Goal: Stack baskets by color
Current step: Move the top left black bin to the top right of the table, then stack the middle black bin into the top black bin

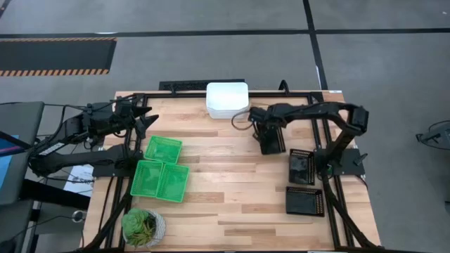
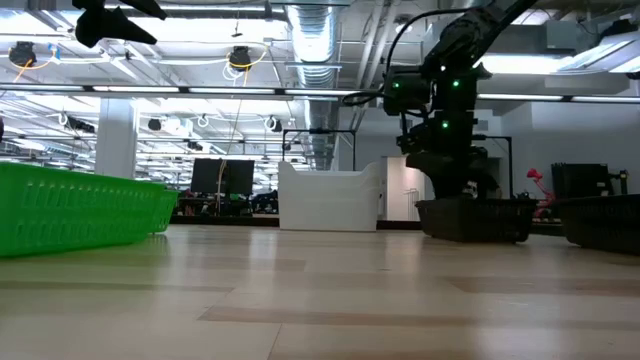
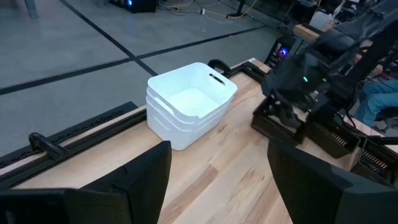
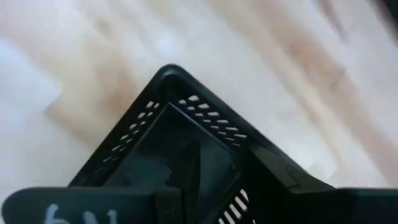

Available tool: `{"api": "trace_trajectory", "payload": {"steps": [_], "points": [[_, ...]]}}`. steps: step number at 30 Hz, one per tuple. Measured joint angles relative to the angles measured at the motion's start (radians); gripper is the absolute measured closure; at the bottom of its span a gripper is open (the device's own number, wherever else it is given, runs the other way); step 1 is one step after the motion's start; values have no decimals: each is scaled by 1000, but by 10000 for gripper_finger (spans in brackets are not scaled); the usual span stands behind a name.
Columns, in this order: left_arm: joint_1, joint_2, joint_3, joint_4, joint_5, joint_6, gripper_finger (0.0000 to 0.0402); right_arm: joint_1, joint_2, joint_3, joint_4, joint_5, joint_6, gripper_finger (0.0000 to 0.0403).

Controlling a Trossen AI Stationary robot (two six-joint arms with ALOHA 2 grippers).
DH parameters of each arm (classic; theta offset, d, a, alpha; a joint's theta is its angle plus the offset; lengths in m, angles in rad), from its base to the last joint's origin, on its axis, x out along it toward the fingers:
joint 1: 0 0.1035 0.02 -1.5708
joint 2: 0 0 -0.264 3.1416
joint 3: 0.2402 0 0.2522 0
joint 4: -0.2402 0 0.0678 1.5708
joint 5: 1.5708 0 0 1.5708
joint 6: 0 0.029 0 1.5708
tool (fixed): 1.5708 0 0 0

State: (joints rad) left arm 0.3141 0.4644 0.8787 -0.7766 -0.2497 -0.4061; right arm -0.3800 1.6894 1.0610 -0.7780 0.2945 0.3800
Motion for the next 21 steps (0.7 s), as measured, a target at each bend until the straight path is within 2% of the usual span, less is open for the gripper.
{"api": "trace_trajectory", "payload": {"steps": [5, 12, 21], "points": [[0, 0, 0, -1, 0, -3, 145, -71, 0, 0, 92, 1, -50, 269], [0, 0, 0, -2, 0, -5, 145, -124, -1, 37, 100, 25, -91, 269], [0, 0, 0, -6, 0, -25, 145, -120, -1, 166, -53, 27, -71, 269]]}}
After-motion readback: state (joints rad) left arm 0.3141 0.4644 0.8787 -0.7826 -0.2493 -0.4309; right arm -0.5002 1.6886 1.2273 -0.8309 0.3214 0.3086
